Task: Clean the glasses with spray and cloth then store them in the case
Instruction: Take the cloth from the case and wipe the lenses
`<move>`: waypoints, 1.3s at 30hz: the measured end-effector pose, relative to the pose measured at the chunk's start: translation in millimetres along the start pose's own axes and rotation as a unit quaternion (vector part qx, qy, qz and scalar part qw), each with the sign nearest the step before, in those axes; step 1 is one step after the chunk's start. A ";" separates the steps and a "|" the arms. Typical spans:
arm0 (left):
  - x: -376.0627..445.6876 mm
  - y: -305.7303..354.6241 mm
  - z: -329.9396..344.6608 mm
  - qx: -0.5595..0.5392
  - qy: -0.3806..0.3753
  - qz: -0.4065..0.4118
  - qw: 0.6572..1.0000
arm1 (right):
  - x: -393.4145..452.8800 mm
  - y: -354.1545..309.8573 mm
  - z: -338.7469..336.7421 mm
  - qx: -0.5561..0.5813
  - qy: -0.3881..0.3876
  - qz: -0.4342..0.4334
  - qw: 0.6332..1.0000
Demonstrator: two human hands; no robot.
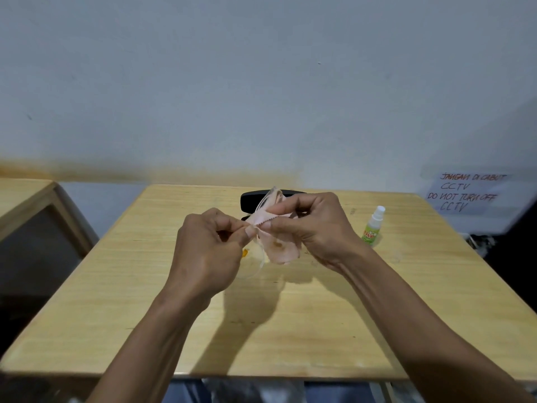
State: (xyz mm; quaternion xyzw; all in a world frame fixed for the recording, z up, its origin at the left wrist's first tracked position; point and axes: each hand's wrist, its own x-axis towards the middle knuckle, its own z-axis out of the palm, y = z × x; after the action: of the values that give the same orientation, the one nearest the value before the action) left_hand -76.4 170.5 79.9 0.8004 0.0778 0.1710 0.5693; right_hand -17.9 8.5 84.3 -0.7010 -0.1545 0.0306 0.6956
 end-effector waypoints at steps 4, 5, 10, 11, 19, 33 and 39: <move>-0.2 -0.7 -1.3 -0.058 0.018 -0.011 0.998 | -1.8 -4.1 -8.2 0.014 0.047 -0.031 0.998; -0.1 -0.6 -1.3 -0.067 0.021 -0.011 0.997 | -2.3 -3.4 -7.0 0.025 0.066 -0.035 0.997; -4.1 2.6 3.4 -0.052 0.026 0.017 0.998 | -2.2 -1.1 11.6 0.165 0.152 -0.013 0.974; -6.1 3.4 5.1 -0.039 0.026 0.024 0.999 | -1.1 -2.5 15.6 0.197 0.162 -0.005 0.967; -10.9 0.4 12.5 -0.015 0.071 0.036 0.997 | 3.8 -11.1 32.9 0.206 0.161 0.006 0.965; -8.5 0.0 9.4 -0.132 0.081 -0.008 0.988 | 1.6 -3.2 6.8 0.060 0.054 -0.056 0.995; -8.0 0.1 7.4 -0.088 0.058 0.004 0.994 | 3.5 1.3 3.1 0.135 0.093 -0.050 0.985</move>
State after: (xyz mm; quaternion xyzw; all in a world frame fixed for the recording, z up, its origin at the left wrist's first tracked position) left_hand -81.1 161.4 76.3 0.7360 0.0920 0.2257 0.6316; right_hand -15.1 12.3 83.6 -0.5919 -0.1188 -0.0487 0.7957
